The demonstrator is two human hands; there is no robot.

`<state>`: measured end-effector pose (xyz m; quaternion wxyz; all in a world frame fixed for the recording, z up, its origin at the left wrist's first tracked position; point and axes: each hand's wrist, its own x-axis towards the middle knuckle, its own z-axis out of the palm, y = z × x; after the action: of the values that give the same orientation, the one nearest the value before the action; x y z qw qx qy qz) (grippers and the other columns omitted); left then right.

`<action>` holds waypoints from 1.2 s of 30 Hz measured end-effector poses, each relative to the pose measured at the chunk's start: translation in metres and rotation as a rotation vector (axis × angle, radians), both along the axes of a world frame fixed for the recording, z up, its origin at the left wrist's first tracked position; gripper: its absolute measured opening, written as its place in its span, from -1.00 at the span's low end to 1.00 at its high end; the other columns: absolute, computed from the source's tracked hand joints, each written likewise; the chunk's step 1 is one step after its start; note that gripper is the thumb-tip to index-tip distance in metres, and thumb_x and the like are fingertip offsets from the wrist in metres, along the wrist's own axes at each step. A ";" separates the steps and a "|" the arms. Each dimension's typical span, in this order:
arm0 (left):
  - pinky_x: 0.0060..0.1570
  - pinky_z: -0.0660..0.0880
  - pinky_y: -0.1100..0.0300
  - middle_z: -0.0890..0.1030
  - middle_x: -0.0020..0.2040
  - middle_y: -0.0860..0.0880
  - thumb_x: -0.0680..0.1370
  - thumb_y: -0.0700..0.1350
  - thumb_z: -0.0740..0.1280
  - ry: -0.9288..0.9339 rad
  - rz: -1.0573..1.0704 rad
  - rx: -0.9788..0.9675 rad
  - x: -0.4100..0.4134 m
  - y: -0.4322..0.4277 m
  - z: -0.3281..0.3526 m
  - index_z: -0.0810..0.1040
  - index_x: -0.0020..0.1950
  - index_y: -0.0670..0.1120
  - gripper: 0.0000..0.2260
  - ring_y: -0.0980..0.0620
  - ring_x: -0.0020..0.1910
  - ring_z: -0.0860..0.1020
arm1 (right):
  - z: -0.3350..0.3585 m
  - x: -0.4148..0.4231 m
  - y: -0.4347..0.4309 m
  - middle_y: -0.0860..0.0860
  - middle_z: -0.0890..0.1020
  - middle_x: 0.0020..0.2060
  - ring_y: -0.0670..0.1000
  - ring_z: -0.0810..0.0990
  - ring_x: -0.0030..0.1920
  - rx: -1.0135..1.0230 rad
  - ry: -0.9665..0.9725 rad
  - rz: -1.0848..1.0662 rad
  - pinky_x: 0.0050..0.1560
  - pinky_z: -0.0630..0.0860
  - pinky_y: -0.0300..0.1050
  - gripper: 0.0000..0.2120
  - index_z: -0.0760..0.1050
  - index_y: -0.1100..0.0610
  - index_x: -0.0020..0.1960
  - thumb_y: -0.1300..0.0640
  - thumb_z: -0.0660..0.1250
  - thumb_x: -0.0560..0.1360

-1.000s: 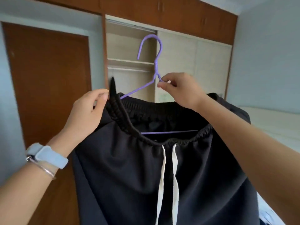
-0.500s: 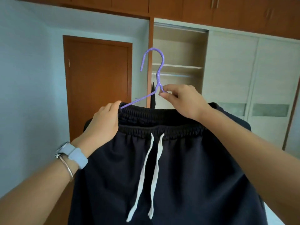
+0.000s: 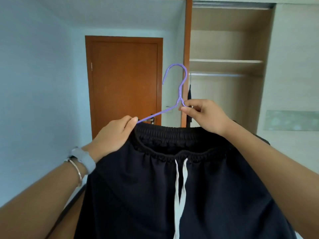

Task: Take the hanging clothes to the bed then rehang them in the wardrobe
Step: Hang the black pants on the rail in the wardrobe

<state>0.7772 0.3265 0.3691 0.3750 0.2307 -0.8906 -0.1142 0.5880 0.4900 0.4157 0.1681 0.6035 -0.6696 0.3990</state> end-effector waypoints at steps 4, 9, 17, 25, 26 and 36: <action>-0.35 0.26 0.13 0.35 -0.47 -0.07 0.57 0.16 -0.09 0.069 0.088 0.002 -0.049 -0.064 0.007 0.17 -0.45 -0.06 -0.53 -0.01 -0.46 0.33 | 0.006 -0.041 -0.060 -0.38 0.44 -0.60 -0.31 0.46 -0.43 0.056 0.016 0.041 -0.37 0.31 -0.55 -0.81 0.56 0.01 0.08 0.08 0.20 0.56; -0.28 0.20 0.16 0.26 -0.38 -0.16 0.53 0.27 -0.10 -0.032 -0.015 0.248 -0.112 -0.158 0.018 0.14 -0.44 -0.10 -0.47 -0.05 -0.38 0.28 | 0.004 -0.094 -0.142 -0.24 0.43 -0.58 -0.15 0.37 -0.47 0.016 0.045 -0.017 -0.42 0.26 -0.40 -0.77 0.59 0.00 0.09 0.00 0.19 0.55; -0.07 0.42 0.21 0.53 -0.05 0.07 0.55 0.09 0.17 -0.161 -0.428 -0.081 -0.238 -0.252 0.009 0.47 0.19 -0.11 -0.66 0.10 -0.09 0.50 | -0.023 -0.174 -0.262 -0.04 0.30 -0.61 -0.09 0.31 -0.52 0.015 -0.089 -0.236 -0.38 0.35 -0.30 -0.78 0.61 0.09 0.01 0.01 0.27 0.52; -0.21 0.38 0.02 0.41 -0.32 -0.01 0.61 0.01 0.05 -0.008 -0.521 -0.357 -0.363 -0.340 0.003 0.42 -0.09 -0.14 -0.72 -0.19 -0.16 0.50 | -0.014 -0.247 -0.286 -0.07 0.34 -0.62 -0.13 0.29 -0.46 -0.072 -0.141 -0.550 -0.30 0.27 -0.26 -0.81 0.62 0.05 -0.01 -0.01 0.29 0.51; -0.21 0.36 0.02 0.38 -0.32 -0.01 0.62 0.01 0.05 0.002 -0.554 -0.353 -0.381 -0.342 0.000 0.41 -0.11 -0.15 -0.71 -0.18 -0.17 0.48 | -0.018 -0.258 -0.287 -0.07 0.33 -0.61 -0.12 0.28 -0.45 -0.083 -0.151 -0.576 -0.29 0.26 -0.24 -0.81 0.61 0.04 -0.01 -0.02 0.29 0.50; 0.22 0.40 0.00 0.46 0.33 -0.09 0.56 0.13 0.13 -0.051 -0.794 -0.130 -0.546 -0.339 -0.038 0.25 0.40 -0.02 -0.55 -0.12 0.28 0.44 | -0.028 -0.389 -0.224 -0.14 0.48 -0.57 -0.35 0.43 -0.54 -0.204 -0.133 -0.970 -0.31 0.29 -0.36 -0.74 0.62 0.09 0.04 -0.04 0.34 0.46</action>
<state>0.2312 -0.0127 0.3312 0.2930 -0.1528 -0.9249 -0.1880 0.1985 0.2663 0.3872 0.3493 0.1763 -0.8399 0.3761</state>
